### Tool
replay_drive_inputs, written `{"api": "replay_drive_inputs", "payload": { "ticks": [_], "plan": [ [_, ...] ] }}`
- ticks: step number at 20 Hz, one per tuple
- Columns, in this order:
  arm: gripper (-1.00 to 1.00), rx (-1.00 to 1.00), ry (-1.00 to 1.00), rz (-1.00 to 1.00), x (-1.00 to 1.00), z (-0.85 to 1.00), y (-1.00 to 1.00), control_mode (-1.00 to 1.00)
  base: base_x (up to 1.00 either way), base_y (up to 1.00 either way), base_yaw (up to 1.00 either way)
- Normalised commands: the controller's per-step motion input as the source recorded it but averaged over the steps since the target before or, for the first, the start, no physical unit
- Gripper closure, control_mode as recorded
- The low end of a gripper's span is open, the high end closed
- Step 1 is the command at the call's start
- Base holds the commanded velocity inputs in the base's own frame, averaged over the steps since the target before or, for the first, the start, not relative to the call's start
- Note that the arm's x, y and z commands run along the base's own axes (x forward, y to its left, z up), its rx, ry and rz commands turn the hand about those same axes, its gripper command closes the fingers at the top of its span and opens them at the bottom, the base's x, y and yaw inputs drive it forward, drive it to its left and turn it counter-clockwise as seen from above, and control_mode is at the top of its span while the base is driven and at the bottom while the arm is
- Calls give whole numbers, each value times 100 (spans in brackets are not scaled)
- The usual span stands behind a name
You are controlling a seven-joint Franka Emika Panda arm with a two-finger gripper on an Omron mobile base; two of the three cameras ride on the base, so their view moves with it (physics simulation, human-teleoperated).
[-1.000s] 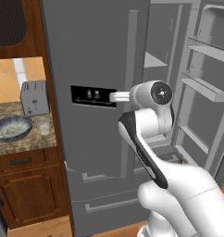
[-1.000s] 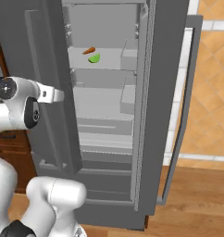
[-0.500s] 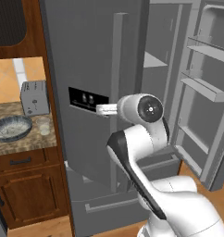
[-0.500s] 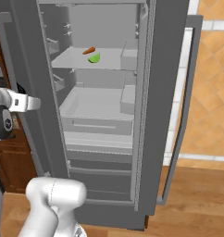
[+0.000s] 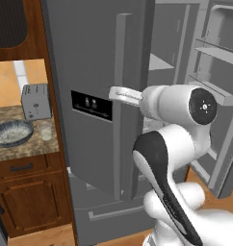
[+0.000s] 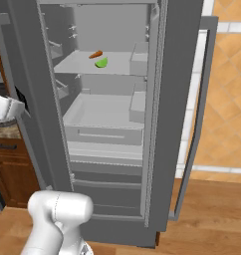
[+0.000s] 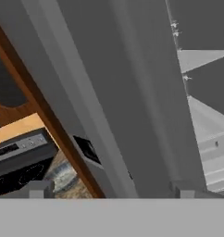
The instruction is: Grab a lemon wedge from the fridge and one ice cube from the ice bowl, and put them in the glass of lemonade.
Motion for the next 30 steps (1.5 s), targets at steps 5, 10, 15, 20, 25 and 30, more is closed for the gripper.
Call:
{"api": "replay_drive_inputs", "payload": {
  "ticks": [5, 10, 15, 20, 25, 30],
  "plan": [
    [-100, 47, 0, -16, -31, 42, -77, -100, 0, 0, 0],
    [-100, 64, 1, -44, 0, 1, -83, -100, 0, 0, 0],
    [-100, 61, 4, -57, 0, -3, -26, -100, 0, 0, 0],
    [-100, 72, 22, -32, 0, 7, -64, -100, 0, 0, 0],
    [-100, 45, 5, 14, 0, -5, -51, -100, 0, 0, 0],
    [-100, 13, -2, 32, 9, -21, 1, -100, 0, 0, 0]
  ]
}}
